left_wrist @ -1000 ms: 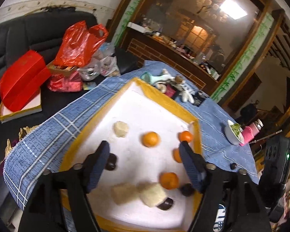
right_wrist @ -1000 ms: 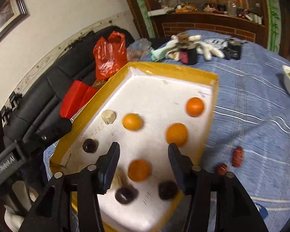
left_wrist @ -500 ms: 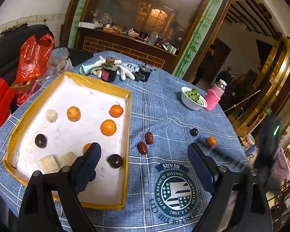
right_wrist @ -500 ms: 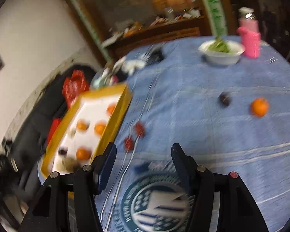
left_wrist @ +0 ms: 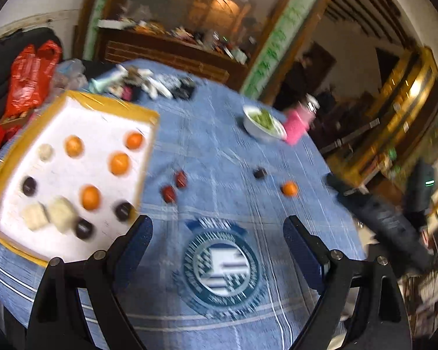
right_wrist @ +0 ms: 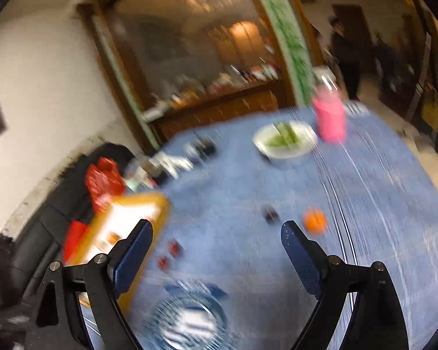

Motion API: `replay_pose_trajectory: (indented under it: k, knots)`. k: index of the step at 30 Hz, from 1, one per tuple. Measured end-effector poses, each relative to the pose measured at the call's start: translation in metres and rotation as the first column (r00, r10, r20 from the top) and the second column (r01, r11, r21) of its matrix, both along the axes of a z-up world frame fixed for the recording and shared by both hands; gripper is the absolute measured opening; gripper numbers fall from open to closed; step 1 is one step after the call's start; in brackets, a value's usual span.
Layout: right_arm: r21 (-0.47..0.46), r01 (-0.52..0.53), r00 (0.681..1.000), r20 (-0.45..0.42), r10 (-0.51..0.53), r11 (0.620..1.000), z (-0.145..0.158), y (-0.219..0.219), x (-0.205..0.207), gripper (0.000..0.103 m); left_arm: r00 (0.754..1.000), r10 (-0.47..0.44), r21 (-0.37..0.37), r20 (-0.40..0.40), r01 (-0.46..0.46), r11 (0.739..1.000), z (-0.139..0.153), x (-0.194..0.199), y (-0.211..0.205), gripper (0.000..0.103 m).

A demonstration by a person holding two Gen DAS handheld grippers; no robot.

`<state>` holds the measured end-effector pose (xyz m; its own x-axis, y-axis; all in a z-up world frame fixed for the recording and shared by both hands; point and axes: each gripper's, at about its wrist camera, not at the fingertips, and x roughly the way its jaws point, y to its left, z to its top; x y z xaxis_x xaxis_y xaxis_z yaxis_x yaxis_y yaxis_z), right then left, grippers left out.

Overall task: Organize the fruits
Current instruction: 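Move both open tools back over the last plum and mandarin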

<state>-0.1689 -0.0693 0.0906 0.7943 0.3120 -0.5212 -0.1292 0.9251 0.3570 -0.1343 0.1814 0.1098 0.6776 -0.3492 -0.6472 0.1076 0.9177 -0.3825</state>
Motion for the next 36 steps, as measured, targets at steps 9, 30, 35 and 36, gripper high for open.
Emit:
replay_pose_trajectory:
  k: [9,30,35,36]
  knots:
    - [0.03,0.184,0.976,-0.122,-0.179,0.983,-0.066,-0.069,-0.018,0.093,0.989,-0.122,0.089,-0.078,0.129,0.988,-0.029,-0.003,-0.058,0.09]
    - [0.007,0.229,0.973,-0.022,-0.229,0.973,-0.071,-0.078,-0.029,0.093,0.964,-0.201,0.147,-0.176,0.227,0.963,-0.075,0.012,-0.096,0.09]
    - [0.007,0.231,0.972,-0.036,-0.231,0.973,-0.073,-0.078,-0.026,0.093,0.961,-0.205,0.169,-0.184,0.236,0.957,-0.085,0.01,-0.1,0.09]
    - [0.005,0.231,0.972,-0.036,-0.231,0.973,-0.073,-0.078,-0.026,0.093,0.961,-0.205,0.169,-0.185,0.237,0.957,-0.087,0.01,-0.1,0.09]
